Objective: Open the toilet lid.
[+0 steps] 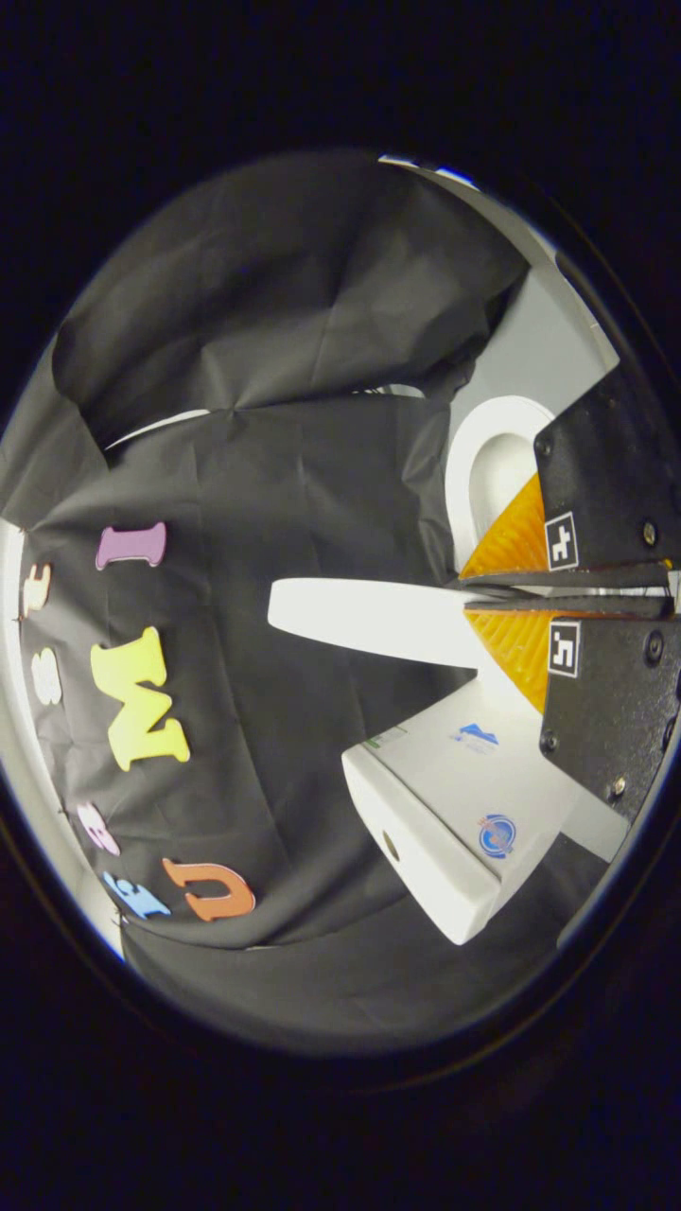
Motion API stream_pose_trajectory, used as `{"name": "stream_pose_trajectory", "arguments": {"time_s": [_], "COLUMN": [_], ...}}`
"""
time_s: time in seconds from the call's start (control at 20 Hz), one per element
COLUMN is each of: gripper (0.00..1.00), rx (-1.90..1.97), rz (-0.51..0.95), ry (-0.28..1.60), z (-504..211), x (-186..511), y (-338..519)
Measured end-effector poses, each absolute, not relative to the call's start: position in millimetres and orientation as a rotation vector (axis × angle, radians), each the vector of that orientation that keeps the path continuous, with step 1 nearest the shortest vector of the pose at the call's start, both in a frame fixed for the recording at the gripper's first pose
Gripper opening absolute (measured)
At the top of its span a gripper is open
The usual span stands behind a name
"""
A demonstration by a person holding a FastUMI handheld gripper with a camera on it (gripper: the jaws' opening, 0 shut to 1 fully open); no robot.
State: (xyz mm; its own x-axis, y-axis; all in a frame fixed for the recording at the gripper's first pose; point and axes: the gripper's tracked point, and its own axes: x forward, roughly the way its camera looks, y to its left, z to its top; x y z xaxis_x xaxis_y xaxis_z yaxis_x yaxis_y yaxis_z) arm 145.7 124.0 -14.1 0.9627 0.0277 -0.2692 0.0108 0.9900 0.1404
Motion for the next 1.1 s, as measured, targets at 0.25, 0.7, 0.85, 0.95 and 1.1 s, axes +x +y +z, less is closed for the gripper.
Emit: {"name": "stream_pose_trajectory", "arguments": {"time_s": [0.25,0.7,0.85,0.95,1.1], "gripper": [0.07,0.08,0.09,0.09,0.10], "rx": [0.075,-0.012,-0.050,-0.069,-0.102], "rz": [0.006,0.024,0.035,0.039,0.040], "ry": [0.253,0.225,0.217,0.215,0.201], "z": [-10,-6,-7,-7,-8], "x": [144,142,142,142,142], "y": [144,174,182,188,196]}}
